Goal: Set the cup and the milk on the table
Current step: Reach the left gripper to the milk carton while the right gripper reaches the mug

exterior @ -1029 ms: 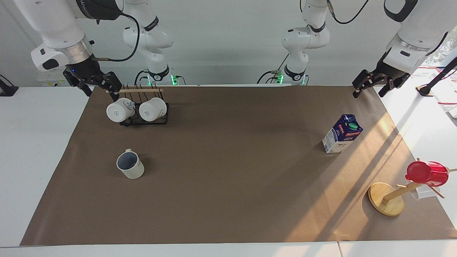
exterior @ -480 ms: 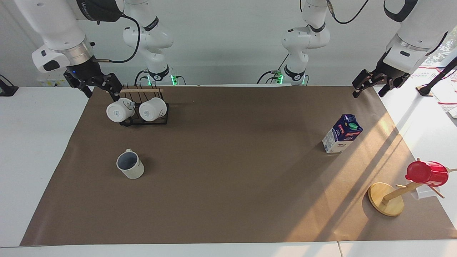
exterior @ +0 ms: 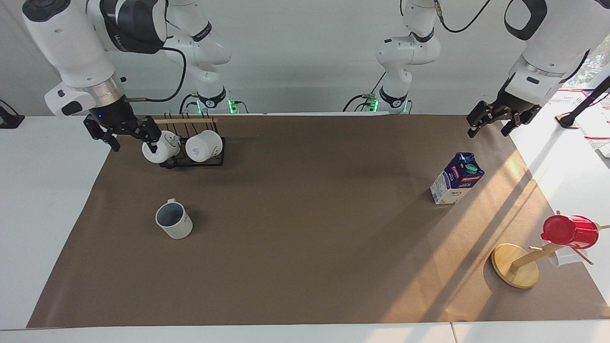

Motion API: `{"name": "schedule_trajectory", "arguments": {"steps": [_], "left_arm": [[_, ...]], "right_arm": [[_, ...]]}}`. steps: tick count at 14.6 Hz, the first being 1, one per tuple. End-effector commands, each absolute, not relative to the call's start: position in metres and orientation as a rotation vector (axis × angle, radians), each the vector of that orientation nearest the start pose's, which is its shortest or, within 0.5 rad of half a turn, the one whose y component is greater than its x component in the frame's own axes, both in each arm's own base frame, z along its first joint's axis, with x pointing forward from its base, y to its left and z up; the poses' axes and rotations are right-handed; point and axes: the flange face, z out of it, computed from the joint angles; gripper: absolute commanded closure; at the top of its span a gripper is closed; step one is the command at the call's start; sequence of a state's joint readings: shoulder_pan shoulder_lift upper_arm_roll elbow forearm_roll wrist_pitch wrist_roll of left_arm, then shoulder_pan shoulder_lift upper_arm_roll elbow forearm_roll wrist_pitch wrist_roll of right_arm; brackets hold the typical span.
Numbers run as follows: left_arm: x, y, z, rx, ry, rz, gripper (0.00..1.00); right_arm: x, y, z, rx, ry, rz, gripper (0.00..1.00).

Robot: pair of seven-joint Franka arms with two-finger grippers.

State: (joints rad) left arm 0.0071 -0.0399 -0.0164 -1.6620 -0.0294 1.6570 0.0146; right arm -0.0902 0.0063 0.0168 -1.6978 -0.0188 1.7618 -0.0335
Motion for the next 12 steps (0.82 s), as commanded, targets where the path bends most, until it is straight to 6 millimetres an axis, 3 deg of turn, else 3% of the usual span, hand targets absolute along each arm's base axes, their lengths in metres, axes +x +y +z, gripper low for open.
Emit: {"name": "schedule_trajectory", "arguments": {"steps": [1, 4, 8, 12], "left_arm": [[0.539, -0.005, 0.587, -3.147, 0.036, -0.101, 0.00], [0.542, -0.002, 0.558, -3.146, 0.028, -0.123, 0.00], [0.543, 0.017, 0.521, -3.143, -0.029, -0.140, 0.00], [0.543, 0.023, 0.502, -3.142, -0.049, -0.147, 0.00]], "right_arm": [[0.587, -0.063, 0.543, -3.123, -0.034, -0.107, 0.00], [0.609, -0.072, 0.507, -3.092, -0.095, -0.149, 0.00], [0.612, -0.065, 0.434, -3.100, -0.176, -0.243, 0.00], [0.617, -0.066, 0.392, -3.100, -0.264, -0.239, 0.00]]}}
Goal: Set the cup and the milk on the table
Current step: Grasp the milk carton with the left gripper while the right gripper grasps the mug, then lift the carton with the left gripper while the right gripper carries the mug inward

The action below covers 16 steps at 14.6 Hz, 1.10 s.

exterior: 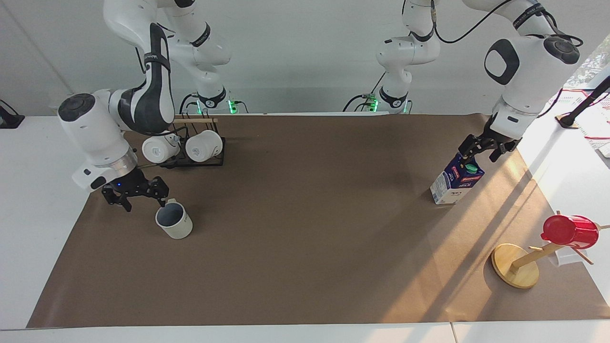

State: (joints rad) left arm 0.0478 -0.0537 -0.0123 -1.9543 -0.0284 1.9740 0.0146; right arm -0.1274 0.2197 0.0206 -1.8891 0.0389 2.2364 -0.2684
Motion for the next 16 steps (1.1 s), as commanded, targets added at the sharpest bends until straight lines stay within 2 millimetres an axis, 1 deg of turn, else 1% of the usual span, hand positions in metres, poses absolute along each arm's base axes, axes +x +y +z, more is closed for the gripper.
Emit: {"name": "schedule_trajectory", "arguments": {"steps": [1, 3, 4, 6, 7, 8, 9, 12, 14, 15, 16], "left_arm": [[0.543, 0.021, 0.495, -3.143, -0.044, -0.145, 0.00], [0.540, 0.020, 0.484, -3.144, -0.036, -0.138, 0.00], [0.539, 0.019, 0.477, -3.144, -0.034, -0.140, 0.00], [0.539, 0.023, 0.469, -3.141, -0.044, -0.171, 0.00], [0.539, 0.023, 0.467, -3.141, -0.049, -0.176, 0.00], [0.538, 0.023, 0.466, -3.142, -0.054, -0.172, 0.00], [0.538, 0.023, 0.463, -3.142, -0.056, -0.167, 0.00], [0.538, 0.023, 0.462, -3.142, -0.054, -0.167, 0.00], [0.538, 0.023, 0.462, -3.142, -0.049, -0.167, 0.00], [0.540, 0.023, 0.462, -3.142, -0.059, -0.169, 0.05], [0.541, 0.023, 0.462, -3.142, -0.064, -0.174, 0.21]], "right_arm": [[0.615, -0.065, 0.385, -3.099, -0.268, -0.232, 0.00], [0.613, -0.065, 0.359, -3.096, -0.298, -0.195, 0.00], [0.614, -0.065, 0.360, -3.095, -0.315, -0.198, 0.10], [0.613, -0.062, 0.357, -3.094, -0.321, -0.193, 0.54], [0.612, -0.054, 0.353, -3.091, -0.337, -0.183, 0.72], [0.612, -0.050, 0.351, -3.089, -0.340, -0.178, 0.89], [0.613, -0.050, 0.353, -3.090, -0.337, -0.183, 1.00], [0.618, -0.051, 0.359, -3.090, -0.331, -0.190, 1.00], [0.623, -0.049, 0.373, -3.090, -0.324, -0.206, 1.00], [0.624, -0.049, 0.383, -3.089, -0.300, -0.185, 1.00], [0.624, -0.046, 0.399, -3.089, -0.258, -0.175, 1.00]]}}
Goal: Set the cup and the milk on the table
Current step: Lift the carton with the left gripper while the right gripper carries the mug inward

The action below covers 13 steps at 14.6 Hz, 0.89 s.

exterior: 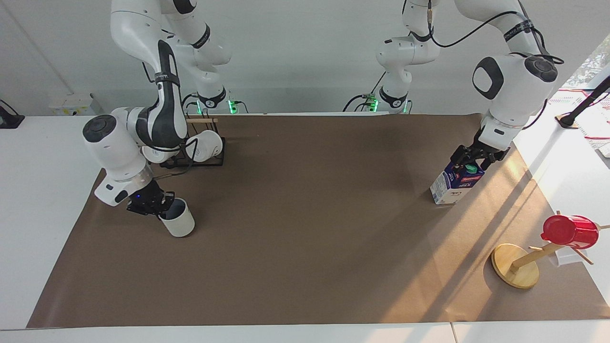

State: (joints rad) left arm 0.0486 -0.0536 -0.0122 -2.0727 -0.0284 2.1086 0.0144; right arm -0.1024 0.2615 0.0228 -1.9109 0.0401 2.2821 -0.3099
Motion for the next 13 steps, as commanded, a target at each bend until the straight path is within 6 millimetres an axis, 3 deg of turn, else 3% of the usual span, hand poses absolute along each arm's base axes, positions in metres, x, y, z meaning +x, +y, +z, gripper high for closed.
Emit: {"name": "schedule_trajectory", "arguments": {"steps": [1, 2, 3, 7, 13], "left_arm": [[0.542, 0.023, 0.463, -3.142, -0.078, -0.176, 0.70], [0.543, 0.023, 0.463, -3.142, -0.081, -0.179, 0.95], [0.543, 0.023, 0.464, -3.141, -0.081, -0.181, 1.00], [0.545, 0.019, 0.486, -3.139, -0.070, -0.227, 1.00], [0.547, 0.016, 0.577, -3.142, -0.051, -0.176, 1.00]], "right_arm": [[0.625, -0.037, 0.416, -3.087, -0.229, -0.159, 1.00], [0.627, -0.021, 0.429, -3.083, -0.208, -0.138, 1.00], [0.629, -0.001, 0.440, -3.082, -0.165, -0.125, 1.00], [0.624, 0.087, 0.439, -3.069, 0.001, -0.141, 1.00], [0.611, 0.189, 0.424, -3.025, 0.122, -0.211, 1.00]]}}
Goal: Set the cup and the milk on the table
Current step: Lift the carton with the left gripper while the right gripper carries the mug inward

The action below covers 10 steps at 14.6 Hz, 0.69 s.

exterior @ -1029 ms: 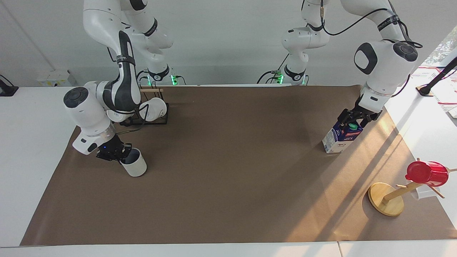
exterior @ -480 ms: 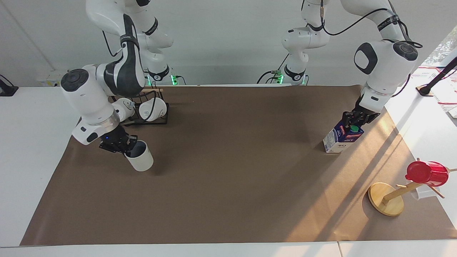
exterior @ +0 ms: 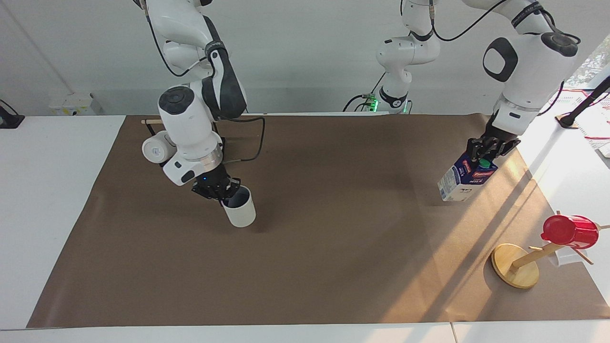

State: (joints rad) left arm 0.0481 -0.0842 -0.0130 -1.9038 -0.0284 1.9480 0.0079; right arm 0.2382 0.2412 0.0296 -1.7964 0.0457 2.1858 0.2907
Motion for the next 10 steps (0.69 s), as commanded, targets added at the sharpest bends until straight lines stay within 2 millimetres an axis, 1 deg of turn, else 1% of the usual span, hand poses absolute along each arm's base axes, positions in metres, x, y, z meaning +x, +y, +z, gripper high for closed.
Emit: {"name": "schedule_trajectory", "arguments": {"steps": [1, 3, 5, 6, 8, 10], "left_arm": [[0.547, 0.015, 0.590, -3.144, -0.049, -0.172, 1.00], [0.549, 0.013, 0.618, -3.146, -0.038, -0.152, 1.00], [0.556, 0.007, 0.634, -3.149, -0.020, -0.109, 1.00], [0.558, 0.006, 0.643, -3.152, -0.015, -0.099, 1.00], [0.560, 0.006, 0.643, -3.145, -0.017, -0.077, 1.00], [0.556, 0.005, 0.642, -3.148, -0.012, -0.077, 1.00]], "right_arm": [[0.607, 0.205, 0.425, -3.017, 0.127, -0.221, 1.00], [0.600, 0.238, 0.419, -3.007, 0.167, -0.199, 1.00], [0.589, 0.280, 0.405, -3.005, 0.198, -0.161, 1.00], [0.585, 0.297, 0.398, -3.005, 0.209, -0.142, 1.00], [0.575, 0.319, 0.382, -3.018, 0.192, -0.103, 1.00], [0.571, 0.321, 0.376, -3.029, 0.187, -0.076, 1.00]]}}
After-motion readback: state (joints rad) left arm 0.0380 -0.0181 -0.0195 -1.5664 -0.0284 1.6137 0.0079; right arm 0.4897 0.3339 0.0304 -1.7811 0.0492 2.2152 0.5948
